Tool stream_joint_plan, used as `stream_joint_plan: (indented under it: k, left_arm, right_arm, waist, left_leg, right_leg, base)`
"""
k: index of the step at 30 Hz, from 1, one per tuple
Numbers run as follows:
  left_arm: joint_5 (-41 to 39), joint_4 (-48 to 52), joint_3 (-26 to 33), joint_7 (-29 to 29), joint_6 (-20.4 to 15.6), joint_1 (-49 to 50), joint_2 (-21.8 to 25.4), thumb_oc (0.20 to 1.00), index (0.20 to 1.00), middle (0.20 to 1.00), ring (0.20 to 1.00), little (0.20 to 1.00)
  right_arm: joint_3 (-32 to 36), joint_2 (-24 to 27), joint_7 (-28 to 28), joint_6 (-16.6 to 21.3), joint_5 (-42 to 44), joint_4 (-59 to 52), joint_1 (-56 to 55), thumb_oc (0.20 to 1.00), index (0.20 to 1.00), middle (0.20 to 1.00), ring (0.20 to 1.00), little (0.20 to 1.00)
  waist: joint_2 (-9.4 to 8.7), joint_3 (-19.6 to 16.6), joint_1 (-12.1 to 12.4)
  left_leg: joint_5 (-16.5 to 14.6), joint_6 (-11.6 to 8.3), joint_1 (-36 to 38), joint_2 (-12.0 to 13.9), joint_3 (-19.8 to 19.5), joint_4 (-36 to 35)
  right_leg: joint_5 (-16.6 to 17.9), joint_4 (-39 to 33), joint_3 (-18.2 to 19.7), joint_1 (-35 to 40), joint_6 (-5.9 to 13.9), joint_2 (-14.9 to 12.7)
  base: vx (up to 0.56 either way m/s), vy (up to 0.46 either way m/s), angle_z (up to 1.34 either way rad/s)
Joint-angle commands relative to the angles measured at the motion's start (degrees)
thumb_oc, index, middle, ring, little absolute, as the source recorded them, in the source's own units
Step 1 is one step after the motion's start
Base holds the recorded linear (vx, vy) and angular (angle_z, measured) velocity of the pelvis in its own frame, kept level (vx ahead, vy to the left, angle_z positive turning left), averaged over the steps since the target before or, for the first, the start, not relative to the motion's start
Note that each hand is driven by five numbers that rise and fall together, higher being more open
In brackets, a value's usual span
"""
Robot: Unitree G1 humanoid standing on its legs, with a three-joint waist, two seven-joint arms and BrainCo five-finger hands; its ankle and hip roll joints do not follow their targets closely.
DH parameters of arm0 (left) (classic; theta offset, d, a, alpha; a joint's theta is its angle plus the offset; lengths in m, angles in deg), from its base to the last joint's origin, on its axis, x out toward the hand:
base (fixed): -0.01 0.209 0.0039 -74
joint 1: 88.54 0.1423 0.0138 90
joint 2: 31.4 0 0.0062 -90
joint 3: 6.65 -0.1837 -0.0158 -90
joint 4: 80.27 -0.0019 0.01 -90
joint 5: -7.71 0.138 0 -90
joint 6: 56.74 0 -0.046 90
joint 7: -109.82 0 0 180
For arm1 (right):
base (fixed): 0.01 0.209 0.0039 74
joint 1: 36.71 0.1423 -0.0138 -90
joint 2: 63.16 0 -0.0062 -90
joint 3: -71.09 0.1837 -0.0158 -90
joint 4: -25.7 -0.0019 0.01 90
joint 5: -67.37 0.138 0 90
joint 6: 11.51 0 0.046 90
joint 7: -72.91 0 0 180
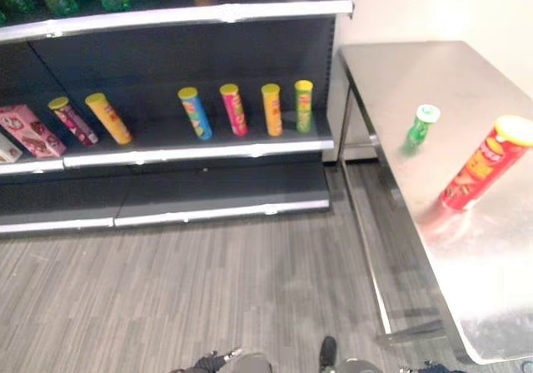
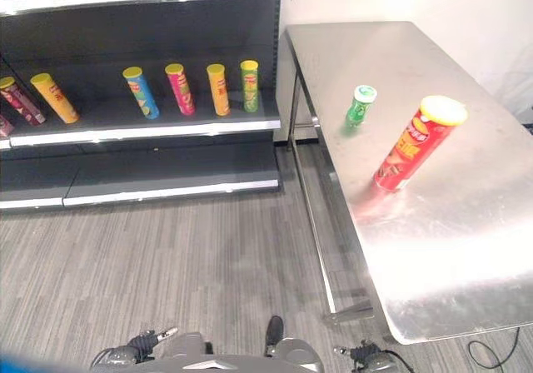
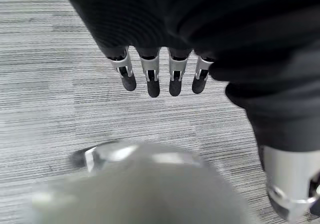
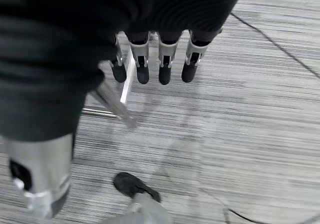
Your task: Put the goods on the table back onto the shelves and tidy them up.
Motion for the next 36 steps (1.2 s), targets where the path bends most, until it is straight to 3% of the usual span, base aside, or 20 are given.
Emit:
stream_joint_plan:
  k: [1,3,6,9,13,14,16,18,19,20,22,24,25,26,29,33,36]
  left_arm:
    - [-1.3,1.4,-1.2,-0.8,-0.5,-0.6,1.5,1.000,1.000,1.000,1.000,1.000]
    - [-2.0,1.1,-1.4,-0.9,-0.7,-0.9,1.4,1.000,1.000,1.000,1.000,1.000]
    - [-1.7,0.3,-1.7,-1.0,-0.8,-0.7,1.2,1.000,1.000,1.000,1.000,1.000]
    - [-1.2,0.1,-1.5,-0.8,-0.9,-0.3,1.4,1.000,1.000,1.000,1.000,1.000]
    - [-0.8,-0.1,-0.6,-0.9,-1.1,-0.2,3.3,1.000,1.000,1.000,1.000,1.000]
    - [-1.4,0.3,0.6,-0.8,-1.4,-0.3,5.1,1.000,1.000,1.000,1.000,1.000]
    - [-1.5,0.5,0.9,-0.7,-1.4,-0.3,5.8,1.000,1.000,1.000,1.000,1.000]
    - [-1.2,0.0,1.5,-0.4,-1.4,-0.4,6.9,1.000,1.000,1.000,1.000,1.000]
    - [-0.4,-0.1,1.7,-0.2,-1.4,-0.4,7.7,1.000,1.000,1.000,1.000,1.000]
    - [-0.4,-0.1,1.7,-0.2,-1.4,-0.4,7.6,1.000,1.000,1.000,1.000,1.000]
    - [0.3,0.5,1.9,0.1,-1.3,-0.1,7.9,1.000,1.000,1.000,1.000,1.000]
    - [0.4,0.6,2.0,0.1,-1.2,0.1,7.6,1.000,1.000,1.000,1.000,1.000]
    - [0.5,0.6,2.4,0.1,-1.0,0.5,7.3,1.000,1.000,1.000,1.000,1.000]
    - [0.5,0.6,2.3,0.1,-1.0,0.4,7.2,1.000,1.000,1.000,1.000,1.000]
    - [0.2,1.8,3.2,-0.5,-0.9,2.4,6.1,1.000,1.000,1.000,1.000,1.000]
    - [-0.7,4.5,4.1,-0.4,-1.2,3.8,5.8,1.000,1.000,1.000,1.000,1.000]
    - [-1.7,6.1,4.0,0.0,-1.6,3.8,5.9,1.000,1.000,1.000,1.000,1.000]
  right_arm:
    - [-0.1,1.7,0.2,-0.2,0.5,0.6,-0.3,1.000,1.000,1.000,1.000,1.000]
    - [0.6,2.6,0.6,-0.1,0.7,0.7,-0.3,1.000,1.000,1.000,1.000,1.000]
    - [2.8,3.2,0.6,-0.1,1.3,1.1,-0.8,1.000,1.000,1.000,1.000,1.000]
    - [4.7,3.2,1.1,-0.1,1.8,1.8,-1.4,1.000,1.000,1.000,1.000,1.000]
    - [8.2,3.4,1.3,-0.1,4.6,1.8,-0.8,1.000,1.000,1.000,1.000,1.000]
    - [12.4,5.3,1.8,0.1,7.7,2.5,-0.9,1.000,1.000,1.000,1.000,1.000]
    - [14.1,6.4,1.8,-0.1,8.5,2.7,-1.1,1.000,1.000,1.000,1.000,1.000]
    - [18.3,9.4,1.9,-0.1,10.6,4.6,-2.5,1.000,1.000,1.000,1.000,1.000]
    - [22.8,13.7,1.7,-0.4,12.3,6.4,-3.4,1.000,1.000,1.000,1.000,1.000]
    - [22.8,13.8,1.7,-0.3,12.3,6.4,-3.4,1.000,1.000,1.000,1.000,1.000]
    - [32.7,23.0,2.6,-0.3,15.8,7.2,-6.3,1.000,1.000,1.000,1.000,1.000]
    - [36.3,25.7,3.3,-0.2,16.9,6.2,-7.5,1.000,1.000,1.000,1.000,1.000]
    - [40.3,28.8,4.3,0.3,17.9,2.9,-8.9,1.000,1.000,1.000,1.000,1.000]
    - [40.5,28.7,4.3,0.2,17.8,2.8,-9.1,1.000,1.000,1.000,1.000,1.000]
    - [47.4,37.1,8.3,3.5,16.9,-14.9,-10.8,1.000,1.000,1.000,1.000,1.000]
    - [48.5,40.9,9.9,7.8,11.7,-38.3,-10.4,1.000,1.000,1.000,1.000,1.000]
    - [46.7,45.0,9.9,9.3,9.6,-42.8,-6.7,1.000,1.000,1.000,1.000,1.000]
  waist:
    - [0.41,0.7,0.0]
    - [1.80,0.6,0.3]
    - [3.30,0.0,-0.3]
    - [3.77,-1.4,-1.0]
    - [2.75,-1.8,-1.6]
    - [2.09,-1.6,-2.0]
    - [1.85,-1.5,-2.0]
    - [1.29,-1.5,-2.5]
    - [0.82,-1.6,-3.1]
    - [0.87,-1.6,-3.0]
    - [0.18,-1.6,-4.2]
    - [0.05,-1.7,-4.5]
    - [-0.23,-1.8,-5.0]
    - [-0.14,-1.9,-4.9]
    - [-0.71,-1.7,-5.6]
    - [-1.22,-1.4,-4.7]
    - [-1.08,-1.2,-4.1]
  left_leg:
    - [4.5,3.78,2.5,-2.6,-2.6,-10.5]
    - [9.7,2.54,1.1,-1.9,-8.1,-17.3]
    - [11.2,1.44,1.6,-0.5,-7.0,-21.4]
    - [10.6,1.79,3.8,-1.6,-5.5,-23.1]
    - [8.0,4.49,6.6,-4.3,0.3,-23.3]
    - [6.7,5.77,7.5,-5.4,2.6,-23.3]
    - [6.3,6.07,7.8,-5.6,3.3,-23.4]
    - [5.7,6.52,8.5,-6.1,4.2,-23.6]
    - [5.1,6.89,9.1,-6.5,4.5,-23.8]
    - [5.0,6.90,9.2,-6.5,4.6,-23.8]
    - [4.1,7.43,10.2,-7.2,4.4,-24.0]
    - [3.8,7.52,10.4,-7.4,4.3,-24.1]
    - [3.5,7.65,10.5,-7.6,4.2,-24.1]
    - [3.7,7.65,10.3,-7.6,4.3,-24.1]
    - [2.8,8.18,11.2,-7.9,4.5,-24.1]
    - [2.7,7.95,10.8,-7.5,5.4,-24.1]
    - [2.6,7.49,10.8,-7.0,5.0,-24.1]
  right_leg:
    - [-4.5,1.0,3.3,0.2,8.26,-2.3]
    - [-5.7,1.2,5.2,1.4,8.15,-1.7]
    - [-7.2,1.7,7.0,3.1,8.84,-2.2]
    - [-6.8,2.5,8.4,2.7,9.72,-3.7]
    - [-5.7,5.7,12.2,-0.1,12.18,-6.7]
    - [-4.8,7.6,13.2,-1.8,13.36,-7.6]
    - [-4.6,8.4,13.4,-2.4,13.67,-7.9]
    - [-4.2,9.9,13.6,-3.3,14.24,-8.2]
    - [-3.8,11.2,13.8,-3.8,14.69,-8.4]
    - [-3.8,11.3,13.9,-3.8,14.70,-8.4]
    - [-3.6,13.1,13.8,-3.9,15.01,-8.6]
    - [-3.4,13.7,13.9,-3.9,15.16,-8.6]
    - [-3.3,14.0,14.1,-4.0,15.22,-8.5]
    - [-3.1,13.9,14.1,-4.2,15.18,-8.5]
    - [-2.4,16.6,14.4,-5.3,15.39,-8.3]
    - [-3.1,17.7,13.7,-6.8,15.01,-7.4]
    - [-2.5,13.3,13.6,-8.4,14.54,-7.1]
  base:
    - [0.20,0.192,-0.34]
    - [0.21,0.214,-0.30]
    - [0.24,0.276,-0.63]
    - [0.19,0.319,-0.61]
    - [0.13,0.328,-0.80]
    - [0.07,0.284,-0.55]
    - [0.05,0.190,-0.55]
    - [0.08,0.187,-0.47]
    - [0.07,0.139,-0.28]
    - [0.08,0.135,-0.12]
    - [0.09,0.125,-0.02]
    - [0.07,0.105,-0.14]
    - [0.05,0.090,0.00]
    - [0.07,0.103,0.08]
    - [0.03,0.073,-0.07]
    - [-0.01,-0.016,-0.19]
    - [0.03,-0.090,-0.14]
